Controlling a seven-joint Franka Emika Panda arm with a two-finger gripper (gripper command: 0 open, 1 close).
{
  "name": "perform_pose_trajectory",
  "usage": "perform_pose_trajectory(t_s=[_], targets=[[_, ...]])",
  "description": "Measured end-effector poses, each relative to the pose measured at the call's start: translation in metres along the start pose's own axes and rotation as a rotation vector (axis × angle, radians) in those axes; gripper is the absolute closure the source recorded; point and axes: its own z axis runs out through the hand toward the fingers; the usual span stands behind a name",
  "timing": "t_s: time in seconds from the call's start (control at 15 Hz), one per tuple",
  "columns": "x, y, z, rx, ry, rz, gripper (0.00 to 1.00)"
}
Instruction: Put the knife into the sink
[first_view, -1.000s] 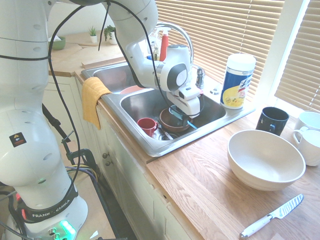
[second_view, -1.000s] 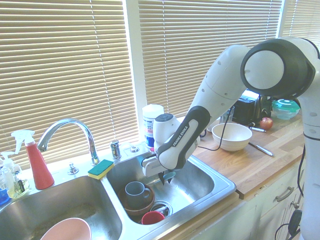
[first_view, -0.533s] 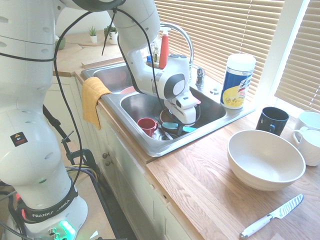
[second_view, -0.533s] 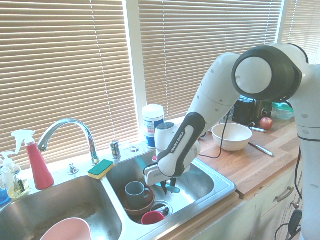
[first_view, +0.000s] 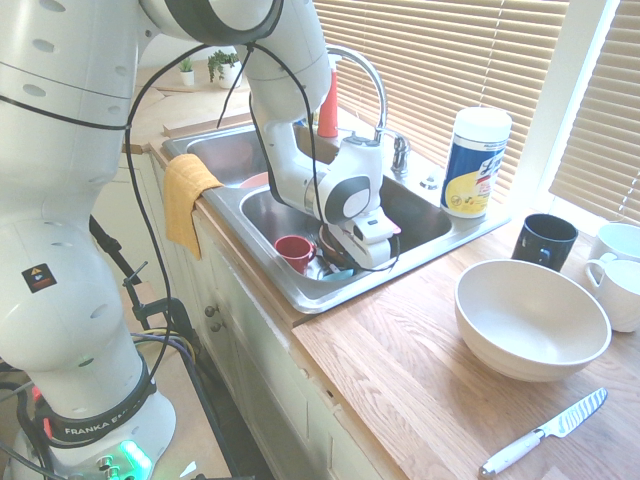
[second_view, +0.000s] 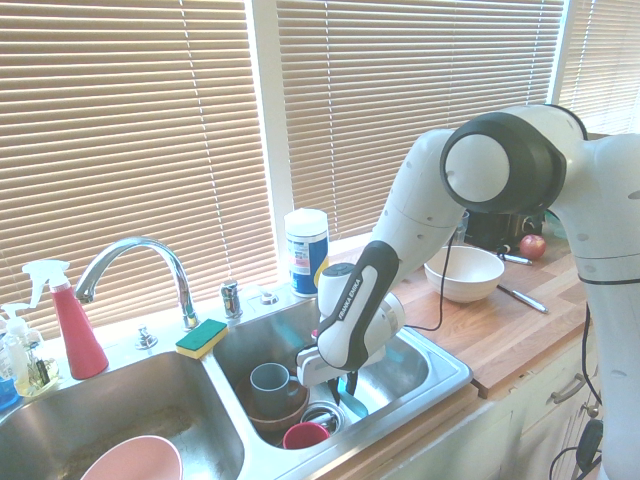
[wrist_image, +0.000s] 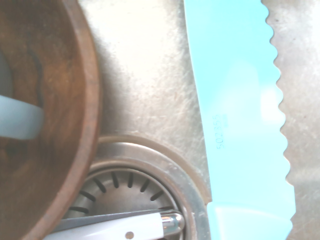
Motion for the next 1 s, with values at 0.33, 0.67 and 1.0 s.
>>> perform_pose_trajectory(t_s=[0.33,0.67,1.0], targets=[[0.002,0.001,-0.003,0.003,0.003,-0.015,0.0],[0.009,-0.001,-0.017,0.023,0.02,-0.032,0.0],[0.009,-0.002,-0.112,0.039,0.067,-0.079,0.0]])
